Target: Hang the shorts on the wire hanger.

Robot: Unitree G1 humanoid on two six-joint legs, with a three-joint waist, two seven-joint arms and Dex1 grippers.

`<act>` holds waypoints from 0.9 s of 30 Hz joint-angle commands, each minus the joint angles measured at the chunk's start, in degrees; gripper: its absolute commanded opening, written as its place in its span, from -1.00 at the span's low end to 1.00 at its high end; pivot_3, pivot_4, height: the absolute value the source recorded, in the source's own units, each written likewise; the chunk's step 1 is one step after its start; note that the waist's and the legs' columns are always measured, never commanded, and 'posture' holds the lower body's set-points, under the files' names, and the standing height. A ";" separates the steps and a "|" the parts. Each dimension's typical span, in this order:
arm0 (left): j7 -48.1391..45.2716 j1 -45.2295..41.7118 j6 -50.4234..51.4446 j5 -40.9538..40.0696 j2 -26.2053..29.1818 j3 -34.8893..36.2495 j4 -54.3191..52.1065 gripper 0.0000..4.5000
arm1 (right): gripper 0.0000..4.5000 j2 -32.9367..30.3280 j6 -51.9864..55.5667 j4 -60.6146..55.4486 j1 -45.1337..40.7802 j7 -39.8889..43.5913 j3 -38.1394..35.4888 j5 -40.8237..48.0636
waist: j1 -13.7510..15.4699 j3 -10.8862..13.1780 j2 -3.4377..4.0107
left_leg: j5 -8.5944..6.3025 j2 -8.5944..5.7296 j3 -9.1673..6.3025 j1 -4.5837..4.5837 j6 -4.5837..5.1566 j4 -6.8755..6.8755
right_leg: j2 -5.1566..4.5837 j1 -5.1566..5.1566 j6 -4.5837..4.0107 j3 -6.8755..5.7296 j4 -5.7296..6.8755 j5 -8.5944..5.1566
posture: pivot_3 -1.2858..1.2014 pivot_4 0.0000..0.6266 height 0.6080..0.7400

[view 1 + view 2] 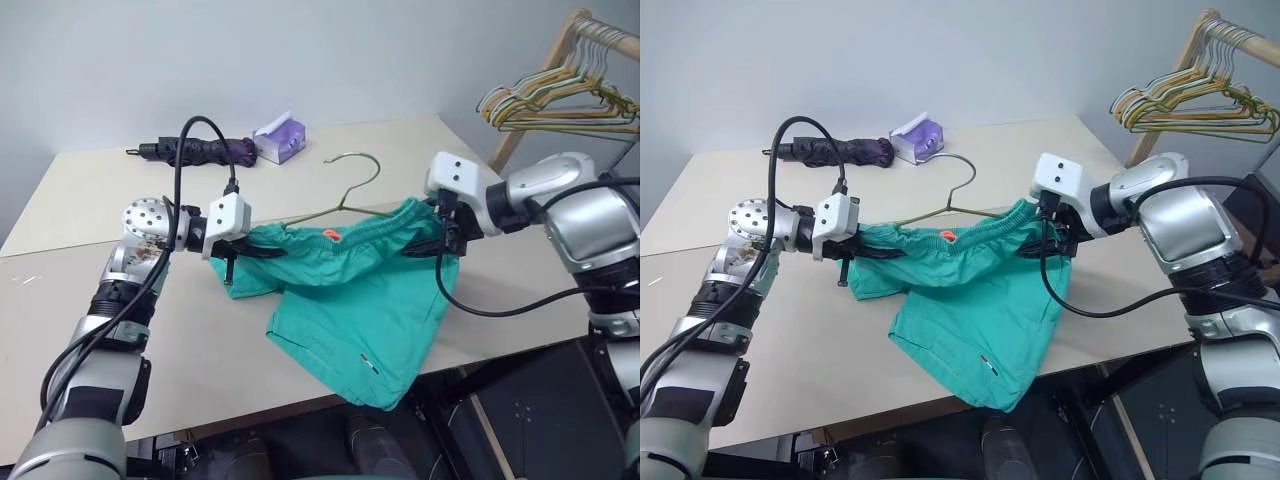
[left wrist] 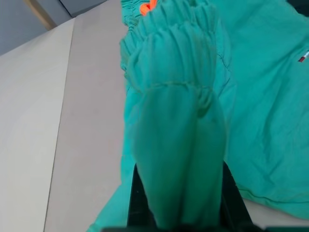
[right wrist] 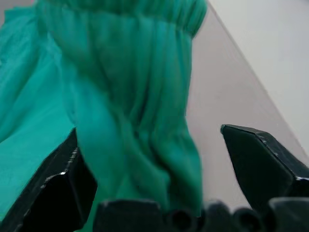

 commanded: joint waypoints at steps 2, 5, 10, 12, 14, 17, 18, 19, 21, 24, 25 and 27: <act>-0.58 -1.54 -1.39 -0.25 0.15 1.66 -0.30 -1.00 | 0.19 0.58 -0.31 -0.04 -2.32 1.18 -2.21 -0.97 | 0.05 -0.01 0.00 | 0.00 -0.01 -0.01 0.00 0.00 0.00 | -0.01 0.02 0.00 -0.01 -0.01 0.00 | -0.04 -1.00 1.00; -1.17 -1.22 -1.61 -0.03 0.56 1.72 -0.22 -1.00 | -0.29 0.75 -0.06 -1.12 -2.08 1.81 -3.09 -0.74 | 0.04 -0.02 0.01 | 0.00 -0.01 -0.01 0.03 0.00 0.00 | -0.01 0.02 0.01 -0.01 0.02 0.00 | -0.04 -1.00 1.00; -1.78 -1.51 -1.69 0.39 0.44 1.75 0.03 -1.00 | -0.98 1.10 0.71 -3.53 -0.89 2.62 -4.59 0.76 | -0.17 -0.02 0.02 | 0.00 -0.01 -0.02 0.04 0.00 0.00 | -0.01 0.02 0.01 -0.02 0.04 0.00 | -0.05 -1.00 1.00; -2.11 -1.80 -1.81 0.58 0.22 1.77 0.24 -1.00 | -0.99 1.08 1.04 -4.54 -0.14 3.00 -5.17 1.51 | -0.20 -0.03 0.02 | 0.00 -0.01 -0.02 0.04 0.00 0.00 | -0.01 0.03 0.01 -0.01 0.04 0.00 | -0.05 -1.00 1.00; -2.45 -2.03 -1.88 0.70 0.08 1.86 0.44 -1.00 | -0.99 1.03 1.38 -5.09 0.29 3.21 -5.51 1.95 | -0.20 -0.03 0.02 | 0.00 -0.01 -0.02 0.04 0.00 0.00 | -0.02 0.04 0.01 -0.02 0.03 0.00 | -0.05 -1.00 1.00; -2.73 -2.51 -1.62 1.13 0.08 1.97 0.80 -1.00 | -0.99 0.22 1.89 -6.65 1.88 4.12 -6.81 3.43 | -0.20 -0.03 0.02 | 0.00 -0.01 -0.03 0.04 0.00 0.00 | -0.02 0.04 0.01 -0.03 0.04 0.00 | -0.05 -1.00 1.00; -2.81 -2.62 -1.52 1.22 0.10 2.03 0.88 -0.75 | -1.00 0.06 2.10 -7.01 2.23 4.26 -7.13 3.78 | -0.21 -0.03 0.02 | 0.00 -0.02 -0.03 0.03 0.00 0.00 | -0.02 0.03 0.01 -0.03 0.04 0.00 | -0.05 -1.00 1.00; -2.88 -2.88 -1.46 1.26 0.25 2.20 1.05 -0.64 | -1.00 -0.30 2.53 -7.66 3.09 4.39 -7.82 4.37 | -0.21 -0.03 0.02 | 0.00 -0.01 -0.04 0.03 0.00 0.00 | -0.02 0.03 0.01 -0.03 0.04 0.00 | -0.05 -1.00 1.00; -3.37 -3.37 -1.49 1.09 0.77 2.68 1.45 -0.42 | -1.00 -1.05 3.76 -9.01 4.95 4.26 -9.27 5.57 | -0.21 -0.03 0.02 | 0.00 -0.01 -0.04 0.02 0.00 0.00 | -0.02 0.03 0.01 -0.03 0.04 0.00 | -0.06 -0.98 1.00; -2.52 -4.33 -1.34 0.73 1.95 4.37 2.51 0.02 | -1.00 -2.70 7.49 -12.58 9.94 2.89 -12.78 8.15 | -0.15 -0.03 0.02 | 0.00 -0.01 -0.06 0.02 0.00 0.00 | -0.01 0.04 0.03 -0.05 0.03 -0.01 | -0.06 -0.96 1.00; -1.66 -4.62 -1.35 0.72 2.31 5.08 3.00 0.17 | -1.00 -3.11 9.01 -13.98 11.87 2.02 -14.16 9.06 | -0.14 -0.03 0.02 | 0.00 -0.02 -0.05 0.04 0.00 0.00 | -0.02 0.05 0.03 -0.04 0.03 -0.01 | -0.06 -0.95 1.00; 0.00 -4.87 -1.33 0.42 2.83 6.43 3.59 0.42 | -1.00 -3.67 11.72 -16.73 15.35 0.21 -16.73 10.74 | -0.11 -0.03 0.02 | 0.00 -0.01 -0.06 0.02 0.00 0.00 | -0.01 0.04 0.03 -0.04 0.03 -0.01 | -0.06 -0.93 1.00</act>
